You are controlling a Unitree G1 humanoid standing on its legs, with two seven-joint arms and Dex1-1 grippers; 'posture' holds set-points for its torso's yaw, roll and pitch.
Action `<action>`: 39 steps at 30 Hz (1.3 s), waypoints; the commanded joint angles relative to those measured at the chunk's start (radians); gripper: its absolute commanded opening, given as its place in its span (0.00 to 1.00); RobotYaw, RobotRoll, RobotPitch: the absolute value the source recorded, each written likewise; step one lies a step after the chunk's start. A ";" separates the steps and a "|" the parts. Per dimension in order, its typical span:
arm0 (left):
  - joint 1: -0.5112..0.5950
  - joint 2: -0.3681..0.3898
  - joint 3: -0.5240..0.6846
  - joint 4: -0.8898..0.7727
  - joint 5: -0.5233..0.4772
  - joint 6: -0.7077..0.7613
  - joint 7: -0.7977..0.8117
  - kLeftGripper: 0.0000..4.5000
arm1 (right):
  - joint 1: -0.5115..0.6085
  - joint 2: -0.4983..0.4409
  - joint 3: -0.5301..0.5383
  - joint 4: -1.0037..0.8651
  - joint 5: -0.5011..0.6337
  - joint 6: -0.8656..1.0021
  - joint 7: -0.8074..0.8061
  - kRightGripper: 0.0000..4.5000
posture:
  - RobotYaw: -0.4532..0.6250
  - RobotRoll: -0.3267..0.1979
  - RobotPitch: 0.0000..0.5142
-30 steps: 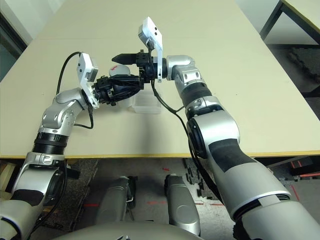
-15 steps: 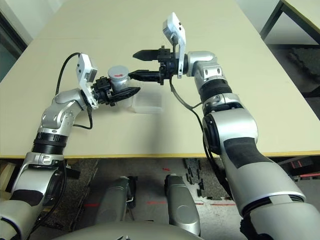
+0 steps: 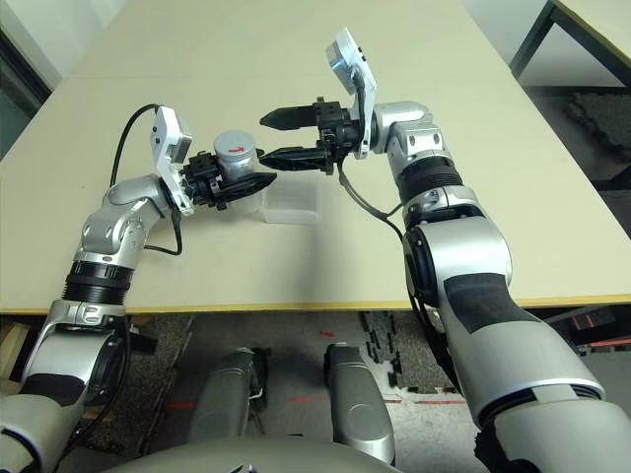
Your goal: Pour the medicine from the bottle into the box.
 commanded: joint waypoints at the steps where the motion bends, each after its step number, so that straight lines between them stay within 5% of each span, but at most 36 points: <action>1: -0.005 0.003 -0.014 0.005 0.012 -0.008 -0.014 0.59 | 0.001 0.025 0.006 -0.019 0.002 -0.012 -0.033 1.00 | 0.35 0.62 0.26; 19: -0.006 0.000 -0.011 0.002 0.013 -0.010 -0.012 0.59 | -0.013 0.090 0.019 0.014 -0.025 -0.073 -0.118 1.00 | 0.36 0.62 0.26; 22: -0.007 -0.001 -0.012 0.002 0.013 -0.010 -0.012 0.59 | -0.014 0.089 0.024 0.014 -0.032 -0.083 -0.117 0.87 | 0.36 0.62 0.26; 26: -0.007 -0.001 -0.013 0.005 0.013 -0.011 -0.014 0.59 | -0.015 0.088 0.021 0.011 -0.026 -0.079 -0.114 0.58 | 0.36 0.62 0.25; 39: 0.000 -0.002 -0.006 0.012 0.014 -0.020 -0.006 0.59 | -0.017 0.021 -0.108 -0.019 0.100 0.083 -0.187 0.57 | 0.37 0.62 0.25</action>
